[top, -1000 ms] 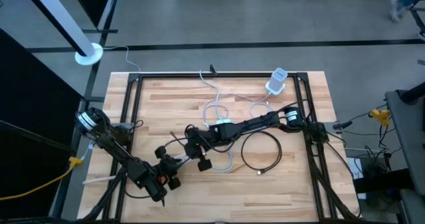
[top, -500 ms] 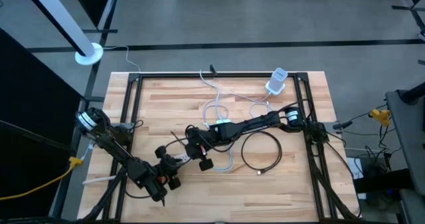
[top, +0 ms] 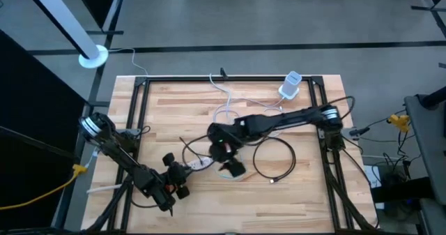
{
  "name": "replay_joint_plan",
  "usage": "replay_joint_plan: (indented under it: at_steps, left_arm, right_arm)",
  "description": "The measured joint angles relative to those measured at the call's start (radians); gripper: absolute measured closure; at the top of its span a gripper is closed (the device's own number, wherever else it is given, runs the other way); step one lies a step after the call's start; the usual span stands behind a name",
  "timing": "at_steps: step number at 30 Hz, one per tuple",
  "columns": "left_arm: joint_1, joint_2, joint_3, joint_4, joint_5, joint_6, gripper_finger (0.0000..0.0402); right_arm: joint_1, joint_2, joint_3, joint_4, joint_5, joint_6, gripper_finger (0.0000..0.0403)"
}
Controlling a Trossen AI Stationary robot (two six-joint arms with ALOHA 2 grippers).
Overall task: Insert USB
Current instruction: Return to Home Position
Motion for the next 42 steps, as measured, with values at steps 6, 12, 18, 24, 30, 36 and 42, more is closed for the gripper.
replay_joint_plan:
  at_steps: [6,12,18,24,30,36,42]
  left_arm:
    - [-0.007,-0.071,0.003,-0.016,0.206,-0.016,0.0338]
    - [-0.040,-0.200,0.000,-0.023,0.482,-0.082,0.0338]
    - [-0.065,-0.311,-0.003,-0.150,0.578,-0.198,0.0338]
    - [-0.064,-0.350,-0.003,-0.193,0.733,-0.299,0.0338]
    - [-0.061,-0.412,-0.002,-0.184,0.838,-0.407,0.0338]
    - [-0.063,-0.499,0.009,-0.185,0.942,-0.592,0.0338]
    - [-0.063,-0.555,0.060,-0.192,0.831,-0.467,0.0338]
  right_arm:
    - [0.007,-0.104,-0.021,-0.219,0.006,0.073,0.0166]
    - [0.023,-0.193,-0.021,-0.273,0.008,0.115,0.0185]
    - [0.035,-0.261,-0.022,-0.304,0.020,0.174,0.0205]
    - [0.065,-0.370,-0.022,-0.580,0.269,0.384,0.0219]
    - [0.109,-0.479,-0.025,-0.630,0.550,0.405,0.0232]
    - [0.113,-0.563,-0.028,-0.605,0.604,0.436,0.0248]
    - [0.122,-0.622,-0.051,-0.608,0.645,0.409,0.0262]
